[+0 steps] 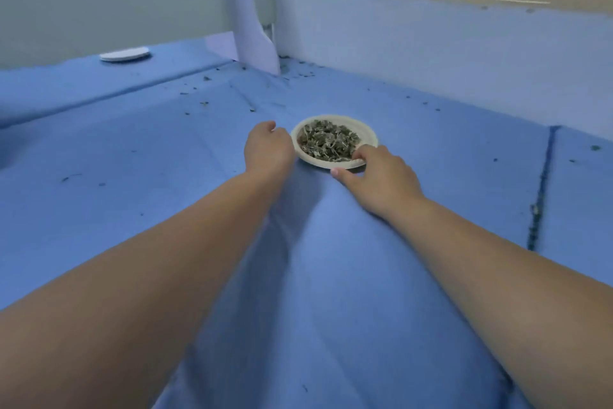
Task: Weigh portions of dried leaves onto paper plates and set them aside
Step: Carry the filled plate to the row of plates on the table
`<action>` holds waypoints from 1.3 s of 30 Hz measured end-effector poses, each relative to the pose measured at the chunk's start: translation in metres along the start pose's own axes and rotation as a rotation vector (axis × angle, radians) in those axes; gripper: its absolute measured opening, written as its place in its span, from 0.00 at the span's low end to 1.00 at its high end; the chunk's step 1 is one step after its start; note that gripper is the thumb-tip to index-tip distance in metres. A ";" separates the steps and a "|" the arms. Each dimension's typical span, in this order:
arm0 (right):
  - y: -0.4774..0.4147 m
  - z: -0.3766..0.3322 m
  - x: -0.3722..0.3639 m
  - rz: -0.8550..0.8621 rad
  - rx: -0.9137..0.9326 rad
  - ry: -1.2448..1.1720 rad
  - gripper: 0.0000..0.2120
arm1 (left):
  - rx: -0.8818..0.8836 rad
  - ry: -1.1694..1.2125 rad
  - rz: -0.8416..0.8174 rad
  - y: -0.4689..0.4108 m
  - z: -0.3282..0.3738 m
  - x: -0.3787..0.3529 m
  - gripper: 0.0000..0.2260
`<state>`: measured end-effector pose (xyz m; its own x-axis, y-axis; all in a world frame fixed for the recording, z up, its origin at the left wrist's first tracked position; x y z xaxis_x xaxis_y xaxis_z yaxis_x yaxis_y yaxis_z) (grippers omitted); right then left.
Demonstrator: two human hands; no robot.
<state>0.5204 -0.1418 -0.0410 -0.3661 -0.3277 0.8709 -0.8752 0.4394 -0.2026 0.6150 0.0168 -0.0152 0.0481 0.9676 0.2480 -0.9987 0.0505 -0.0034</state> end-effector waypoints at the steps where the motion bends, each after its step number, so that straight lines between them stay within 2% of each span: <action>1: -0.021 -0.003 -0.009 0.001 -0.010 0.009 0.27 | -0.028 -0.064 -0.012 -0.019 0.001 0.000 0.21; 7: -0.146 -0.014 -0.051 0.039 -0.064 0.092 0.30 | -0.235 -0.345 -0.114 -0.116 -0.002 -0.020 0.20; 11: -0.219 -0.018 -0.072 0.041 -0.108 0.151 0.31 | -0.347 -0.418 -0.070 -0.155 -0.006 -0.039 0.18; 14: -0.263 -0.020 -0.081 0.023 -0.121 0.179 0.31 | -0.437 -0.471 -0.041 -0.164 -0.013 -0.048 0.07; 18: -0.305 -0.021 -0.092 0.004 -0.121 0.199 0.32 | -0.431 -0.489 -0.055 -0.168 -0.020 -0.048 0.06; 21: -0.329 -0.023 -0.094 -0.001 -0.135 0.188 0.32 | -0.439 -0.499 -0.083 -0.166 -0.019 -0.049 0.13; 24: -0.349 -0.028 -0.098 0.000 -0.127 0.178 0.34 | -0.470 -0.471 -0.078 -0.164 -0.019 -0.051 0.06; 26: -0.355 -0.030 -0.102 0.004 -0.131 0.174 0.35 | -0.488 -0.491 -0.071 -0.164 -0.018 -0.050 0.10; 29: -0.353 -0.029 -0.103 0.027 -0.140 0.144 0.36 | -0.505 -0.509 -0.076 -0.167 -0.019 -0.052 0.07; 31: -0.339 -0.030 -0.102 0.012 -0.129 0.147 0.37 | -0.538 -0.531 -0.078 -0.168 -0.018 -0.052 0.11; 35: -0.288 -0.012 -0.089 -0.096 -0.092 0.292 0.37 | -0.601 -0.612 -0.123 -0.165 -0.016 -0.053 0.11; 39: -0.226 0.018 -0.062 -0.231 -0.031 0.363 0.33 | -0.553 -0.701 -0.165 -0.149 -0.011 -0.055 0.06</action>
<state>0.7350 -0.2359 -0.0576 -0.0223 -0.1073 0.9940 -0.9090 0.4160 0.0245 0.7616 -0.0412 -0.0386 -0.0114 0.5737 0.8190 -0.8211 0.4620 -0.3352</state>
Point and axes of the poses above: each hand's wrist, its own y-axis away from the middle knuckle, its own x-axis out of the back of the hand, z = x × y, the point moved 2 cm from there along -y, towards the middle knuckle
